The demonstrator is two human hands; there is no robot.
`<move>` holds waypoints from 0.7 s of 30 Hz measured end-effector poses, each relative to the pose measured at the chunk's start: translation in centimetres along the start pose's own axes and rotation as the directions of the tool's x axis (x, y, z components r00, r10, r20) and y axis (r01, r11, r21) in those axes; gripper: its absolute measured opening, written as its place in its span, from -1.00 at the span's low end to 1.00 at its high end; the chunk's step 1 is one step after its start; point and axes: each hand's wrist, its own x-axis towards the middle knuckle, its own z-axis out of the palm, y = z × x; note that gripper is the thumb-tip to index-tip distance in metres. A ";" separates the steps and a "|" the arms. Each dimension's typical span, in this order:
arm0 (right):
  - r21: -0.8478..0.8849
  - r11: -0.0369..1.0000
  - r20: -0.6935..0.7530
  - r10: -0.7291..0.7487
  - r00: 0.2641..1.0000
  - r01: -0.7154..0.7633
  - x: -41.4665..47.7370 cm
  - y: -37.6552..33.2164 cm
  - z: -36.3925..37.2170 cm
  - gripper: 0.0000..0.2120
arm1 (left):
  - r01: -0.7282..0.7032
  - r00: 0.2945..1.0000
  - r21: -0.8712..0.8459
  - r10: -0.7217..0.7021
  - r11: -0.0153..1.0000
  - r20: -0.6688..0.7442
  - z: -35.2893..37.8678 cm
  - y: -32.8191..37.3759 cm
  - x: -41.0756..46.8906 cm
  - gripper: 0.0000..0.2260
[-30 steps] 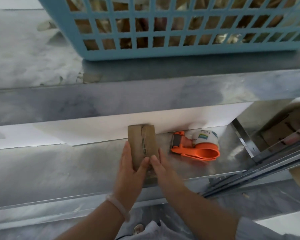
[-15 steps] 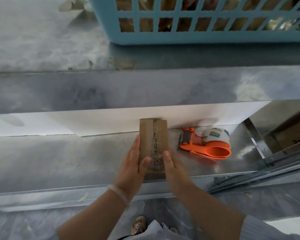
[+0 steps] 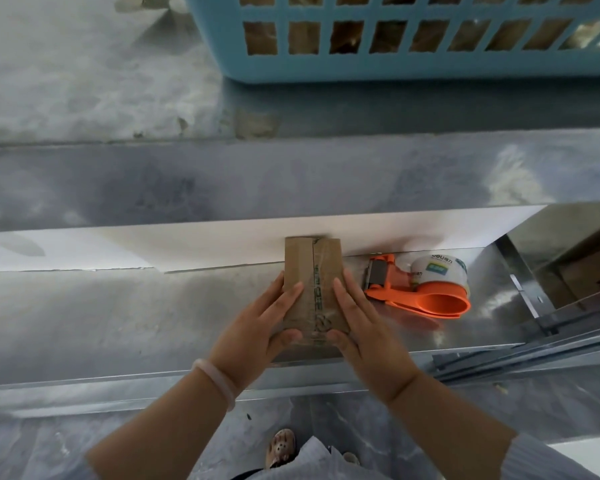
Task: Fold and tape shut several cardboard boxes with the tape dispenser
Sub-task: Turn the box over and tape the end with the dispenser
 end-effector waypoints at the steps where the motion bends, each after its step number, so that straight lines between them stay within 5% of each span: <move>1: 0.067 0.998 0.022 0.019 1.000 -0.021 -0.1 0.0 0.1 -0.34 | -0.017 1.000 0.000 0.017 1.000 0.011 0.0 -0.2 0.0 -0.47; 4: 0.355 0.918 0.104 0.152 0.983 -0.179 -0.5 -0.5 0.8 -0.33 | 0.000 1.000 -0.050 -0.001 0.999 0.000 0.2 -0.3 0.2 -0.50; 7: 0.625 0.711 0.175 0.276 0.945 -0.324 -0.6 -1.9 1.4 -0.43 | 0.103 0.995 -0.171 -0.104 0.980 0.001 0.9 0.3 0.0 -0.49; 11: 0.719 0.544 0.230 0.402 0.886 -0.433 -0.5 -3.1 1.2 -0.46 | 0.296 0.952 -0.380 -0.304 0.876 0.042 2.5 2.0 -0.5 -0.43; 17: 0.681 0.582 0.088 0.538 0.838 -0.445 -0.6 -3.2 -0.8 -0.62 | 0.331 0.939 -0.295 -0.344 0.896 0.009 1.5 4.4 -1.1 -0.45; 21: 0.685 0.577 0.037 0.582 0.813 -0.444 -0.1 -2.4 -2.9 -0.70 | 0.242 0.934 -0.142 -0.270 0.960 -0.234 -0.2 4.4 -1.1 -0.59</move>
